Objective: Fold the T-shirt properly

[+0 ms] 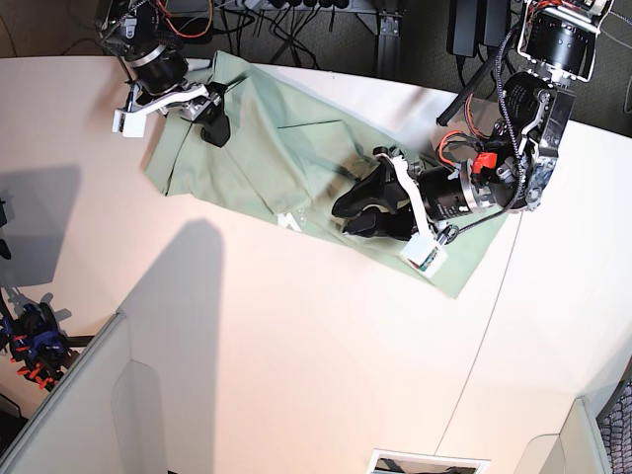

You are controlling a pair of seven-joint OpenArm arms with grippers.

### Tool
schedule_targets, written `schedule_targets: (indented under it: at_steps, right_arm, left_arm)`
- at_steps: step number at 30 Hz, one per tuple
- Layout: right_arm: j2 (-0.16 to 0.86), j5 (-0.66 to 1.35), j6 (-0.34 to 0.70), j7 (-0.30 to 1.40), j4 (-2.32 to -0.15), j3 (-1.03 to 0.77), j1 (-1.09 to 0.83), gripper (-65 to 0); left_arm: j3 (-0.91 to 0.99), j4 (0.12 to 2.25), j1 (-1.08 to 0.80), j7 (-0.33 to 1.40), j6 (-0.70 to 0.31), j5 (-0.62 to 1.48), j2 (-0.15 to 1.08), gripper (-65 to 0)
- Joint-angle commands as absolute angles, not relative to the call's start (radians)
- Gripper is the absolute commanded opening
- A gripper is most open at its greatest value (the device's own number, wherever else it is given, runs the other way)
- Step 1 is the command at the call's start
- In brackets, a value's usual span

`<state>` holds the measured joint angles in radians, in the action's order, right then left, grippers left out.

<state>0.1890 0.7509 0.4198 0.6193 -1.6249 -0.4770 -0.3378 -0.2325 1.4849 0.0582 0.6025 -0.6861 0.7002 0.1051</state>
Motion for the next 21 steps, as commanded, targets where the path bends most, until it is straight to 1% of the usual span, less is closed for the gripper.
schedule_targets:
  at_steps: [1,8,9,10,11,15,16,17,21]
  right_arm:
    - [0.205,0.764,0.427,0.619,-1.641,-0.48,-0.339,-20.3]
    - [0.204,0.763,0.427,0.621,-1.641,-0.476,-0.338,-20.6]
    - [0.204,0.763,0.427,0.616,-1.641,-0.476,-0.338,-22.3]
    - [0.204,0.761,0.427,0.609,-1.641,-0.476,-0.338,-26.4]
    - [0.201,0.749,0.427,0.597,-1.641,-0.476,-0.338,-31.9]
    - [0.179,0.673,0.427,0.528,-1.641,-0.476,-0.327,-56.6]
    - [0.179,0.659,0.427,0.52,-1.641,-0.476,-0.321,-63.9]
    - [0.179,0.648,0.427,0.518,-1.641,-0.476,-0.311,-65.0]
    - [0.183,0.582,0.427,0.516,-1.641,-0.477,-0.276,-65.0]
  left_arm:
    - [-0.231,1.504,0.074,0.584,-0.698,0.722,0.103,-36.5]
    - [-0.231,1.504,0.075,0.58,-0.698,0.722,0.103,-36.5]
    - [-0.231,1.504,0.075,0.58,-0.698,0.722,0.103,-36.5]
    - [-0.231,1.504,0.075,0.58,-0.698,0.722,0.103,-36.4]
    - [-0.229,1.504,0.075,0.58,-0.698,0.722,0.103,-36.5]
    - [-0.201,1.504,0.077,0.58,-0.698,0.756,0.121,-36.4]
    - [-0.187,1.504,0.079,0.58,-0.698,0.768,0.125,-36.4]
    - [-0.171,1.504,0.081,0.58,-0.698,0.78,0.125,-36.4]
    - [-0.118,1.504,0.081,0.581,-0.698,0.796,0.128,-36.4]
